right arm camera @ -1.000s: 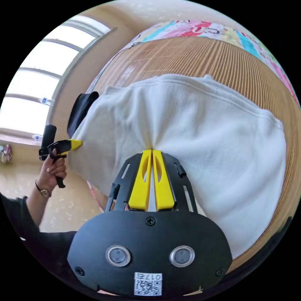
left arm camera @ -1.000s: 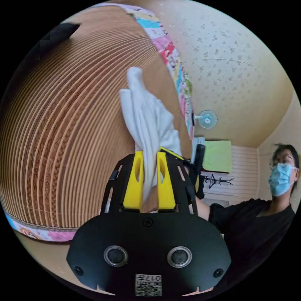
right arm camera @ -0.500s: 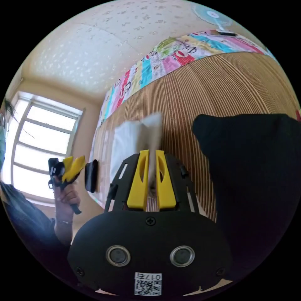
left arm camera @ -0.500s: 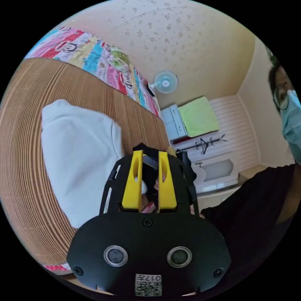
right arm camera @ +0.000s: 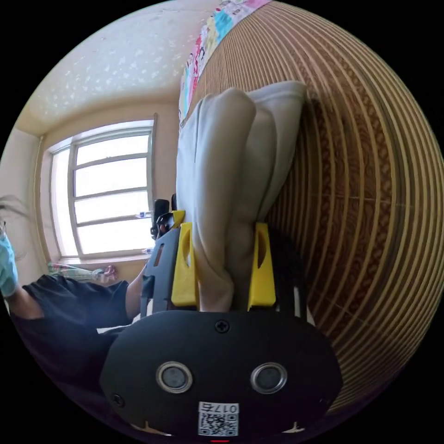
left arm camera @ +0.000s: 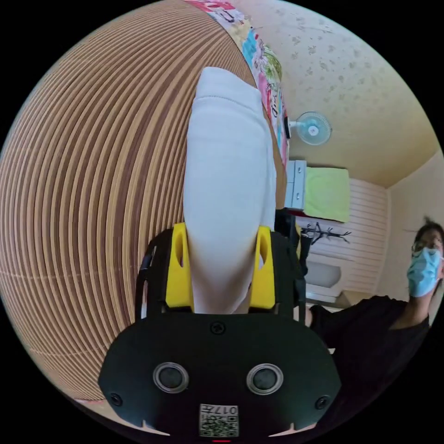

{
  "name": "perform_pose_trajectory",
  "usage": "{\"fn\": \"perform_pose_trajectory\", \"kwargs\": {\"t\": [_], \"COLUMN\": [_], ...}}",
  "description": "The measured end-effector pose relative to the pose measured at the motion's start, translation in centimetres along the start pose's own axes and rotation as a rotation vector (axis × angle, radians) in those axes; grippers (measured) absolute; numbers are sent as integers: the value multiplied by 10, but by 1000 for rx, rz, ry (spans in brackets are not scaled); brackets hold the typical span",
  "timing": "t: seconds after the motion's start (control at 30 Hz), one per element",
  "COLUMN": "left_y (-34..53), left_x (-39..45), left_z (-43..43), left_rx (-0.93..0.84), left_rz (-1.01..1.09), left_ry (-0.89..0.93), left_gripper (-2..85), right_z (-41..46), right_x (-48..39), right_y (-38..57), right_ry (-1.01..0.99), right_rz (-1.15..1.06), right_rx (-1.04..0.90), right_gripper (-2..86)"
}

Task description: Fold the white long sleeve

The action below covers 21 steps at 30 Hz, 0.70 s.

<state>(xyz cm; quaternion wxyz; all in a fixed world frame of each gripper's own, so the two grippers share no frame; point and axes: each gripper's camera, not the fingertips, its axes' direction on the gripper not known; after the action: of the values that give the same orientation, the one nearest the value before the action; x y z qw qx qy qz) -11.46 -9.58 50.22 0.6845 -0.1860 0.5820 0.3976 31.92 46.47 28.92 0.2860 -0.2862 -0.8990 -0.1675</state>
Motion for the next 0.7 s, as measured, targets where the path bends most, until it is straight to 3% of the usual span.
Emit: {"fn": "perform_pose_trajectory", "kwargs": {"t": [0.17,0.4,0.57,0.63,0.7], "left_y": [18,41,39,45,51], "left_x": [26,195,301,307,301], "left_z": [-19,28,193,264,331], "left_rx": [-42,-129,-238,-306,-402], "left_rz": [-3,191,300,259,173], "left_ry": [198,237,309,242,119], "left_gripper": [143,142,157,162,161], "right_z": [-3,-140,-245,-271,-288], "right_x": [-42,-172,-200,-185,-203], "right_y": [17,98,158,175,201], "right_ry": [-129,48,328,482,697], "right_rz": [9,-100,17,193,322], "right_rx": [-51,81,171,199,386], "right_gripper": [144,142,142,134,108]}}
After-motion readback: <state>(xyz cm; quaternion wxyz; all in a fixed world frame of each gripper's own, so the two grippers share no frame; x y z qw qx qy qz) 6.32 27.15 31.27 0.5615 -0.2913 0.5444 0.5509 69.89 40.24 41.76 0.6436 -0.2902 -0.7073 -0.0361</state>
